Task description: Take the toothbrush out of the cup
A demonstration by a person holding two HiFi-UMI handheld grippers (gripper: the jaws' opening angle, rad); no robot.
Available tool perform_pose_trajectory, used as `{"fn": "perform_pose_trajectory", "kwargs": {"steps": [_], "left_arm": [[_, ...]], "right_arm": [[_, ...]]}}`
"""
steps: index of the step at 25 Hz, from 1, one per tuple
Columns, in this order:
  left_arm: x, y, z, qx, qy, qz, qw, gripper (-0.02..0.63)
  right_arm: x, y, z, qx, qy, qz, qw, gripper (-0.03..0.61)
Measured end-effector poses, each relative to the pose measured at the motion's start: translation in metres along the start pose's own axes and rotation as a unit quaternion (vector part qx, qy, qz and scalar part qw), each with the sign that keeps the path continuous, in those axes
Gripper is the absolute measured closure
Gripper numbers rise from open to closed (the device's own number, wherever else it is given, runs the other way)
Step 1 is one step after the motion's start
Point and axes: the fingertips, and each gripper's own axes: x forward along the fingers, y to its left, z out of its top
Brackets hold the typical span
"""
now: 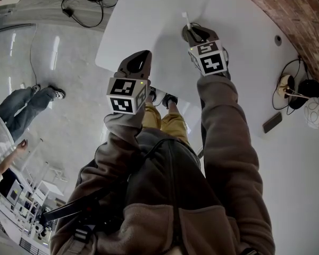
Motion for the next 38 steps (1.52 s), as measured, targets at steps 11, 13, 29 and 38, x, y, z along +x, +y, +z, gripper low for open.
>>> {"fn": "perform_pose_trajectory", "kwargs": {"steps": [11, 13, 29, 38], "left_arm": [[-0.001, 0.005, -0.001, -0.001, 0.001, 0.003, 1.0000, 0.609], [-0.003, 0.005, -0.001, -0.001, 0.001, 0.003, 1.0000, 0.609], [-0.022, -0.011, 0.023, 0.017, -0.026, 0.000, 0.9995, 0.609], [-0.053, -0.050, 0.091, 0.055, -0.096, -0.021, 0.9936, 0.609]], "right_arm": [[0.005, -0.001, 0.002, -0.030, 0.034, -0.018, 0.999, 0.528], [0.004, -0.001, 0.002, -0.028, 0.034, -0.019, 0.999, 0.529], [-0.064, 0.002, 0.044, 0.000, -0.074, -0.040, 0.996, 0.531], [-0.168, 0.011, 0.090, 0.035, -0.177, -0.078, 0.980, 0.531]]}}
